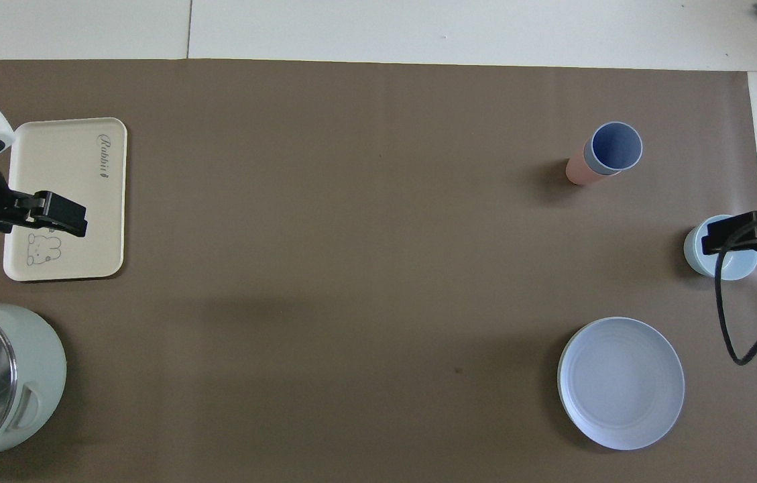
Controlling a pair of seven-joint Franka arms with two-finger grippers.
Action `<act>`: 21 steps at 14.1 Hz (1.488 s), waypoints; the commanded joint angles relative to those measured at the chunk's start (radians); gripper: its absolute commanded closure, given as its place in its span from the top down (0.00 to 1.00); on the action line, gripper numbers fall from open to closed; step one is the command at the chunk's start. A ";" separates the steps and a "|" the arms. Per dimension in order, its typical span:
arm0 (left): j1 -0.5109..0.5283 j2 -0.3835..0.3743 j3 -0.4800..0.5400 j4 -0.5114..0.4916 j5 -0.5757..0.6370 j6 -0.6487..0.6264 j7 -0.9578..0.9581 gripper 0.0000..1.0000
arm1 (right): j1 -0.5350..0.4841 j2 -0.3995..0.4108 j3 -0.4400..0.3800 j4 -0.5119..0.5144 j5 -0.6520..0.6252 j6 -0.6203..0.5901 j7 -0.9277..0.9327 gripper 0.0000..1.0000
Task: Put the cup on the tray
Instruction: 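Move the right gripper toward the stacked blue and pink cups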
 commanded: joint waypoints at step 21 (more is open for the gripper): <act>-0.008 -0.036 0.002 -0.038 0.017 0.015 -0.009 1.00 | -0.199 0.208 0.006 -0.047 0.330 0.377 -0.908 1.00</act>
